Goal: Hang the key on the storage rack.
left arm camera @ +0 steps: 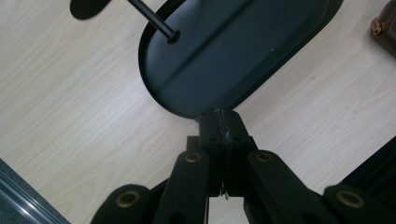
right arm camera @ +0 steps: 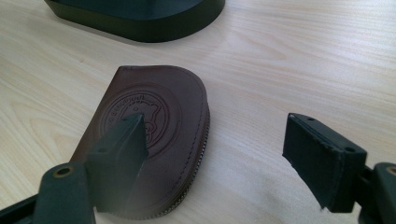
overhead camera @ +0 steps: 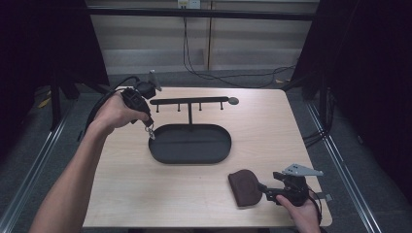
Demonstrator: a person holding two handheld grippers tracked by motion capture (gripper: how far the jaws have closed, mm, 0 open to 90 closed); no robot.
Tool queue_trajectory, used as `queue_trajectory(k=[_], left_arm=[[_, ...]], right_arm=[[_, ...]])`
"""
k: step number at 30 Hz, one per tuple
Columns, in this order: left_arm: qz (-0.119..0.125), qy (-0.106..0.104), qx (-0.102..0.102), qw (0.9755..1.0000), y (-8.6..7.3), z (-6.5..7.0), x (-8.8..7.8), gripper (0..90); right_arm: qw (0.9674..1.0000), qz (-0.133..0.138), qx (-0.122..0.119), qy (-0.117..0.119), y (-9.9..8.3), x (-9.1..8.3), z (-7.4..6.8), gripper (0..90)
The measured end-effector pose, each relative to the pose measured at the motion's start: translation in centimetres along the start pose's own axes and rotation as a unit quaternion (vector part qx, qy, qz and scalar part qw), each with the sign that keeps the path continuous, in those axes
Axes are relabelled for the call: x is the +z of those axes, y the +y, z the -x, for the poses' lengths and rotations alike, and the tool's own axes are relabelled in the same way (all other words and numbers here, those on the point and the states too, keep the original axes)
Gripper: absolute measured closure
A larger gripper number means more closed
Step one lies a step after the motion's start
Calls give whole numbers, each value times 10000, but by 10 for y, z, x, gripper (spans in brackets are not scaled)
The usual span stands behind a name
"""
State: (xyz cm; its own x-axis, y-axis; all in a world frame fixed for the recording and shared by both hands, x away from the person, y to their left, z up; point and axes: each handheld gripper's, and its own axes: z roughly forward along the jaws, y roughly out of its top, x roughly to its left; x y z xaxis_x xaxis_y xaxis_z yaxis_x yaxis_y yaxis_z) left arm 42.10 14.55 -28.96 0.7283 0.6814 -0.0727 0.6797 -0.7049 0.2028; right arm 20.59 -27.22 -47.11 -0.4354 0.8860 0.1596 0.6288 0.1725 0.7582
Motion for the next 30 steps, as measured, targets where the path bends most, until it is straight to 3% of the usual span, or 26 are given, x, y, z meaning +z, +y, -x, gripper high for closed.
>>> queue_trajectory(k=[9,25,30], left_arm=[[52,2,-15,10000,13,-8,-1,894],[120,57,-47,9999,31,-11,-5,894],[202,0,-189,9996,34,-19,-4,894]], right_arm=[[10000,-4,26,9,0,0,1,213],[10000,-1,32,29,0,0,1,213],[10000,-10,25,29,0,0,1,213]])
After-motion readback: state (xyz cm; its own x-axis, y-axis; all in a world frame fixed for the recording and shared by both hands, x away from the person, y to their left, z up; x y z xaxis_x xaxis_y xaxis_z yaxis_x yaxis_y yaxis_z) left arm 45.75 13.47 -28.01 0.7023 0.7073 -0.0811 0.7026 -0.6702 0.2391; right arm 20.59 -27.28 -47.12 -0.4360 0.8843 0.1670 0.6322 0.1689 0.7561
